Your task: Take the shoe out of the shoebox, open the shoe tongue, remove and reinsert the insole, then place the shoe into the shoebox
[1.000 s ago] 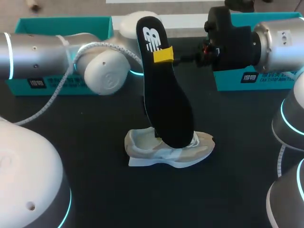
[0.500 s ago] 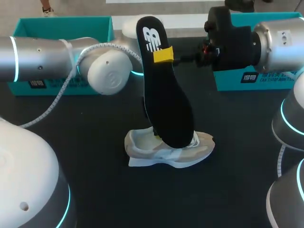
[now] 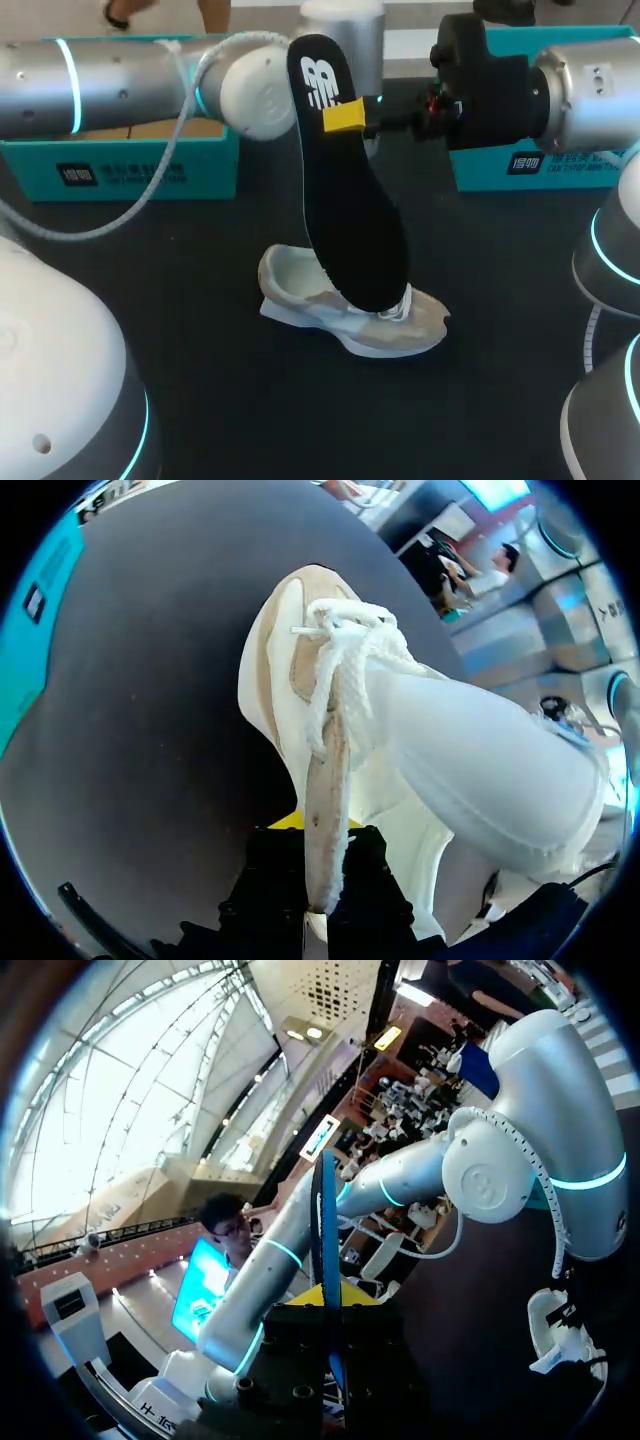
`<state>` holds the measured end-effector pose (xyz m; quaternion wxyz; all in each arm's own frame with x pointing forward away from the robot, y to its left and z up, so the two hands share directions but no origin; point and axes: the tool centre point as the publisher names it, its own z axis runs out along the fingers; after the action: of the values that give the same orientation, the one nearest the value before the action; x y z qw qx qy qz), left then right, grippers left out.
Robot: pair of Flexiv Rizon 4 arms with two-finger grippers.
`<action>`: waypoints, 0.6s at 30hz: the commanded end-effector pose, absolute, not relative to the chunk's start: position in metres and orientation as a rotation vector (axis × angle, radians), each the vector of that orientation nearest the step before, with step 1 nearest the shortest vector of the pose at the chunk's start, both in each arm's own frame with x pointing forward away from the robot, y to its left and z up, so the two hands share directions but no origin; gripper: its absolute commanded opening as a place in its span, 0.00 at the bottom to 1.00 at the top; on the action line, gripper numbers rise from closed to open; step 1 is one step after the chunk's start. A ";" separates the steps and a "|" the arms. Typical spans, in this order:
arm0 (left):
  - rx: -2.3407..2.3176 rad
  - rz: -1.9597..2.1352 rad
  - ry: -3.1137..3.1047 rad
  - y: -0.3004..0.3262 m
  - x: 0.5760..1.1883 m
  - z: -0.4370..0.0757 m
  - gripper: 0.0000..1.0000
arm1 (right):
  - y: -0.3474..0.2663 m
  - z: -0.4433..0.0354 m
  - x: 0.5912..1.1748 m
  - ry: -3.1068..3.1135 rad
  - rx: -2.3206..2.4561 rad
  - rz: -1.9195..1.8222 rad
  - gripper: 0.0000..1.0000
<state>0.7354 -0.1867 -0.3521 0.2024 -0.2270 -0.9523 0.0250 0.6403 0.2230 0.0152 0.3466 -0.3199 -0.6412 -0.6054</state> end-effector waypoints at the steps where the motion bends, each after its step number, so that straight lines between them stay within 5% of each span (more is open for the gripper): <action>1: -1.582 -0.224 -1.892 -0.180 0.747 -0.335 0.00 | 0.226 0.015 0.641 -1.664 -0.832 -1.570 0.00; 18: -1.789 -0.181 -1.906 -0.158 0.751 -0.320 0.00 | 0.226 0.015 0.641 -1.664 -0.832 -1.570 0.00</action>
<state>0.7491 -0.1520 -0.3229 0.2540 -0.5076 -0.8227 -0.0329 0.6402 0.2230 0.0152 0.3466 -0.3198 -0.6412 -0.6054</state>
